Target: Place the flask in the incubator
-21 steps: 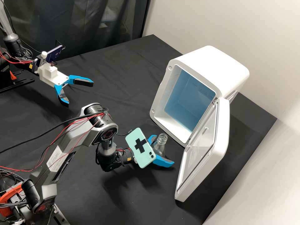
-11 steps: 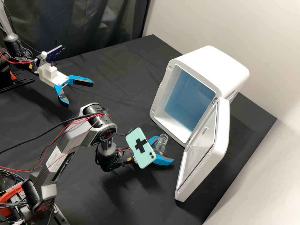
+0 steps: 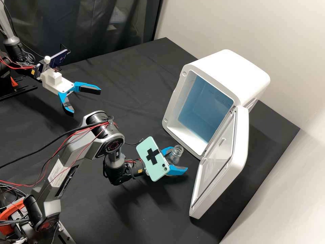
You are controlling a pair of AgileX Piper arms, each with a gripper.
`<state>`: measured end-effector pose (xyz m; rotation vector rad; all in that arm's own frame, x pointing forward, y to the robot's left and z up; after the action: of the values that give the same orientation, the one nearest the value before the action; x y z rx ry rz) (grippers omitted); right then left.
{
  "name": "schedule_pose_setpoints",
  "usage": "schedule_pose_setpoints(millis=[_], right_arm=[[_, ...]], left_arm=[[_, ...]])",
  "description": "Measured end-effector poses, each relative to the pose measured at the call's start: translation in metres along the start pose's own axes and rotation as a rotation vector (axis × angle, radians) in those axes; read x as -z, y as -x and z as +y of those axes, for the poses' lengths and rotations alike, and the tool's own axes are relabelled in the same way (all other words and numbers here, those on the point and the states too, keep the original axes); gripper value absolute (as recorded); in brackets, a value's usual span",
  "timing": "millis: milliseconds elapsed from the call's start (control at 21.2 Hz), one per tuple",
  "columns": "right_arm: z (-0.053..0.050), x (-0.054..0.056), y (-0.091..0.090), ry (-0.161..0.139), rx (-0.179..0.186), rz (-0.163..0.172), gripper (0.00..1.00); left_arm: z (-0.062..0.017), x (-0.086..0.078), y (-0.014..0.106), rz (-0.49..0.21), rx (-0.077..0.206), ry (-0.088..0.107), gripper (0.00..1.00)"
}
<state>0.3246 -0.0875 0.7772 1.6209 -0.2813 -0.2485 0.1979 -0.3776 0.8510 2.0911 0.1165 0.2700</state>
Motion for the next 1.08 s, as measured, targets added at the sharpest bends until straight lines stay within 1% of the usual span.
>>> schedule_pose_setpoints(millis=[94, 425, 519, 566, 708, 755, 802, 943, 1085], right_arm=[[0.001, 0.001, 0.002, -0.008, 0.000, 0.001, 0.00], [0.000, 0.000, 0.004, -0.007, 0.008, -0.007, 0.00], [0.001, 0.001, 0.005, -0.009, 0.006, -0.005, 0.00], [0.003, 0.002, 0.005, -0.014, 0.004, -0.002, 0.00], [0.010, 0.011, 0.007, -0.019, -0.003, 0.019, 0.00], [0.013, 0.016, 0.009, -0.030, -0.009, 0.032, 0.00], [0.015, 0.021, 0.010, -0.041, -0.015, 0.045, 0.00], [0.020, 0.035, 0.014, -0.047, -0.020, 0.086, 0.00], [0.027, 0.054, 0.018, -0.066, -0.031, 0.138, 0.00]], left_arm=[[0.0000, 0.000, 0.000, 0.000, 0.000, 0.000, 1.00], [0.0000, 0.000, 0.000, 0.000, 0.000, 0.000, 1.00], [0.0000, 0.000, 0.000, 0.000, 0.000, 0.000, 1.00], [0.0000, 0.000, 0.000, 0.000, 0.000, 0.000, 1.00], [0.0000, 0.000, 0.000, 0.000, 0.000, 0.000, 1.00], [0.0001, 0.000, 0.000, 0.002, 0.000, 0.000, 1.00], [0.0001, 0.000, 0.000, 0.002, 0.000, 0.000, 1.00], [0.0004, 0.002, 0.000, 0.008, -0.002, 0.000, 1.00], [0.0004, 0.002, 0.000, 0.008, -0.002, 0.000, 1.00]])
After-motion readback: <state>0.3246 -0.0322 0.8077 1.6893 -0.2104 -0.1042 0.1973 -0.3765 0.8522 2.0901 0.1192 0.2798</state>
